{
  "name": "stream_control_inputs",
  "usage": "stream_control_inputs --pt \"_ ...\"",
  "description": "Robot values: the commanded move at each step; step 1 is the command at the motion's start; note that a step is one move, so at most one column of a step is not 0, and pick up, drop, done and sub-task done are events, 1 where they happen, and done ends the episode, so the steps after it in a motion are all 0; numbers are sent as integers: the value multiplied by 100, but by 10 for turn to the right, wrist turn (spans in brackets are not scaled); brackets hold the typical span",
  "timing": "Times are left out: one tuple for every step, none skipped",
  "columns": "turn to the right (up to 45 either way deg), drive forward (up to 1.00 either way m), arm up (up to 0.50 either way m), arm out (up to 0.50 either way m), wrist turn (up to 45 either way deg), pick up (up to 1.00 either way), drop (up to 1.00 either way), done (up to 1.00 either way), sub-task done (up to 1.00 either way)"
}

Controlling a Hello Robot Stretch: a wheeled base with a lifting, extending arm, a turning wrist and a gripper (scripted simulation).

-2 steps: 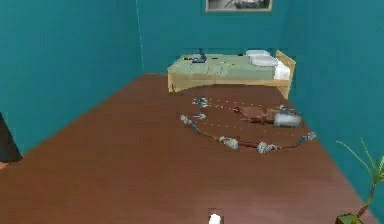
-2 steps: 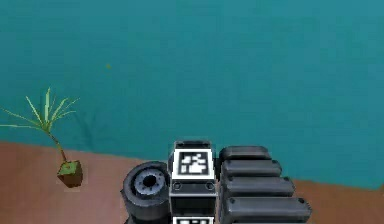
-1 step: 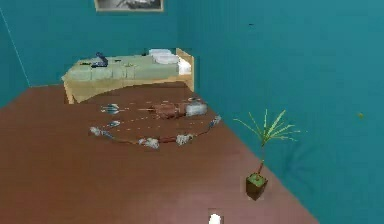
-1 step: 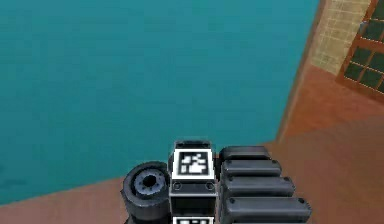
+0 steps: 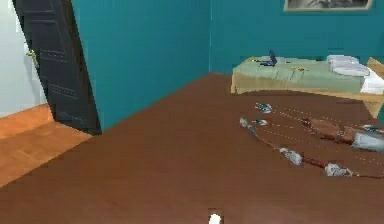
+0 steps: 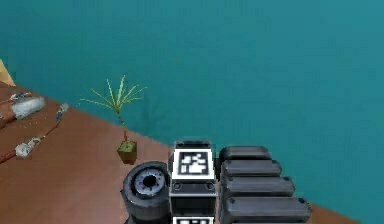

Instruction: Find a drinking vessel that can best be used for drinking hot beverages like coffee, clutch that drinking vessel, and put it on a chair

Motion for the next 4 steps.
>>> stream_control_inputs --pt "-300 0 0 0 0 0 0 0 0" --pt "450 0 0 0 0 0 0 0 0" --pt "360 0 0 0 0 0 0 0 0" --pt "-450 0 0 0 0 0 0 0 0"
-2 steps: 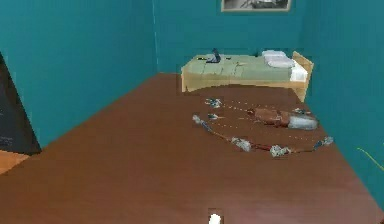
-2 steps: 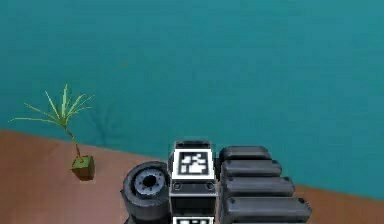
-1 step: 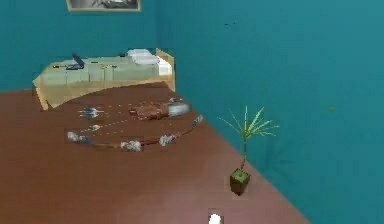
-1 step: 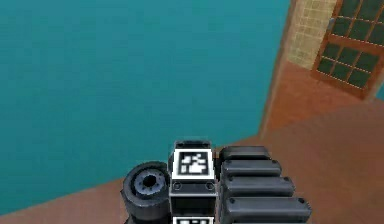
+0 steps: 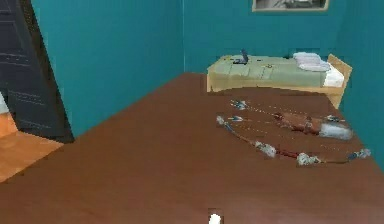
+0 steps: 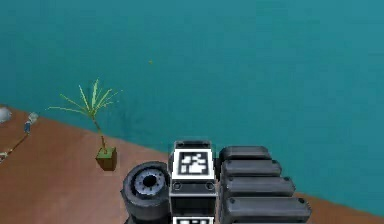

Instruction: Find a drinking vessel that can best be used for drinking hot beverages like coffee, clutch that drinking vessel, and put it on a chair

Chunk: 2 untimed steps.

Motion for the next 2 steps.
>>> stream_control_inputs --pt "-450 0 0 0 0 0 0 0 0" --pt "450 0 0 0 0 0 0 0 0"
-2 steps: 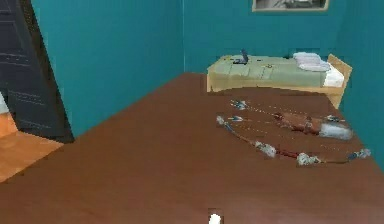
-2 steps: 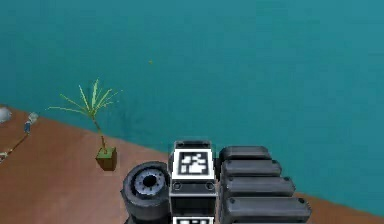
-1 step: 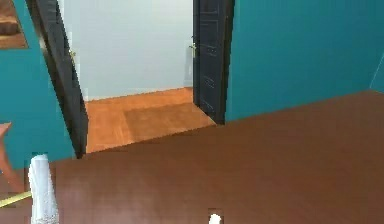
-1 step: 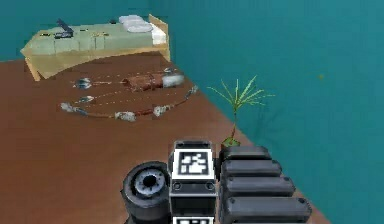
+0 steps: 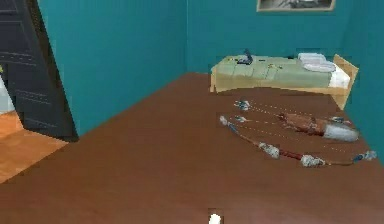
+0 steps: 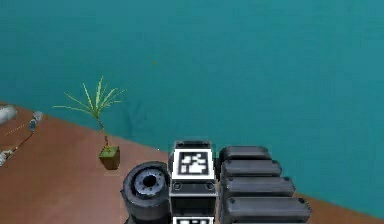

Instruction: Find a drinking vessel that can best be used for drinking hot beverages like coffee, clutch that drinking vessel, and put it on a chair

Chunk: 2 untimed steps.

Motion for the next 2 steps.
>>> stream_control_inputs --pt "450 0 0 0 0 0 0 0 0" --pt "120 0 0 0 0 0 0 0 0"
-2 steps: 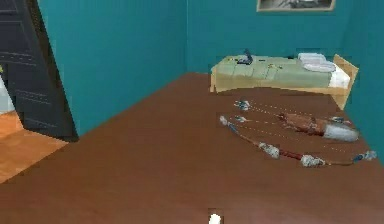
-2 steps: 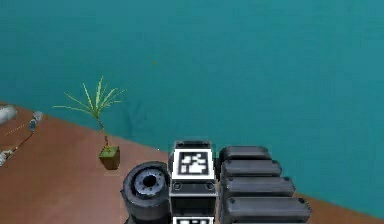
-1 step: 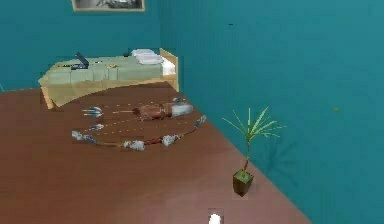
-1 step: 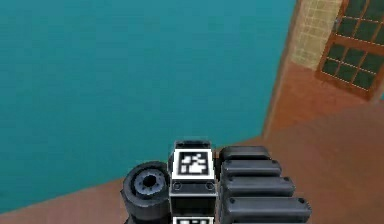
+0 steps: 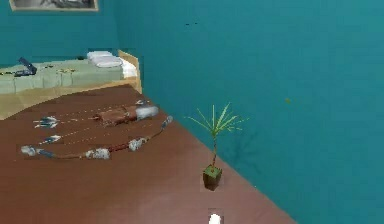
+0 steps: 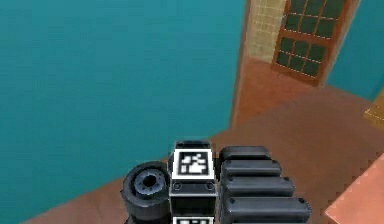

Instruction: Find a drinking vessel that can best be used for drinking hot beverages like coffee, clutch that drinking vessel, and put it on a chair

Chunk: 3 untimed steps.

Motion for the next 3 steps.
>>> stream_control_inputs --pt "30 0 0 0 0 0 0 0 0" --pt "-450 0 0 0 0 0 0 0 0" --pt "-450 0 0 0 0 0 0 0 0"
